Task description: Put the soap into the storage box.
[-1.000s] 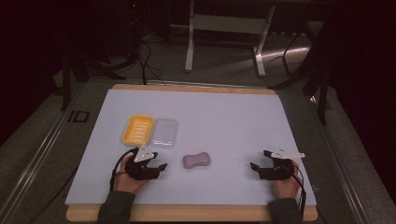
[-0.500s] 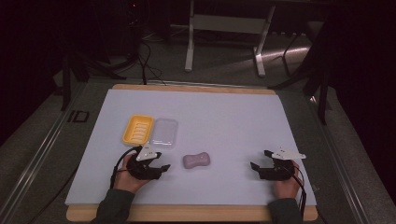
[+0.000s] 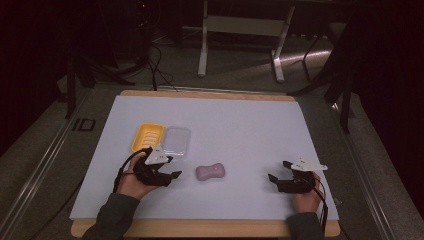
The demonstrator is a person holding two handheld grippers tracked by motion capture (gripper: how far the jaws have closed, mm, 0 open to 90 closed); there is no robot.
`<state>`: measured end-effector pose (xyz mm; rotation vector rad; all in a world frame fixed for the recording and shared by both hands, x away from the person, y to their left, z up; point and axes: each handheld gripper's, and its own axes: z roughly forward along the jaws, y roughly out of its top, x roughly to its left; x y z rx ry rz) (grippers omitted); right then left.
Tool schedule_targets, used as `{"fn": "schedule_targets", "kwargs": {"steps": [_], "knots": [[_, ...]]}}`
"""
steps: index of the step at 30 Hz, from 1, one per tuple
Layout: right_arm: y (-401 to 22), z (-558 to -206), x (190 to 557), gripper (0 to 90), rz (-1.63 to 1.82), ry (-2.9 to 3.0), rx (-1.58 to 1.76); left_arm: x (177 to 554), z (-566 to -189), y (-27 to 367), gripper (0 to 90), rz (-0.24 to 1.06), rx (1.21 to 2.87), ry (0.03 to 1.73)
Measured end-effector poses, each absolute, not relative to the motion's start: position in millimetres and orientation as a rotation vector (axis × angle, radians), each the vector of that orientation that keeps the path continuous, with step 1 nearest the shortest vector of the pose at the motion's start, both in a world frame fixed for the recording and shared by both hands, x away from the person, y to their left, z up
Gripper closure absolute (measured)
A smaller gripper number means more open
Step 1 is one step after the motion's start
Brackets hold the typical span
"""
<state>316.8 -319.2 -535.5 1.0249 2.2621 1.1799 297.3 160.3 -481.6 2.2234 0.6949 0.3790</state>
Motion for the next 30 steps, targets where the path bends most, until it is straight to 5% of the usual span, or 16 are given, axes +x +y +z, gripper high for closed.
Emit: {"fn": "schedule_targets", "kwargs": {"steps": [30], "knots": [[-318.7, -535.5, 317.4, 17.2, 1.171, 2.274, 1.029, 317.6, -462.5, 115.4, 41.7, 0.314, 2.433, 0.529]]}}
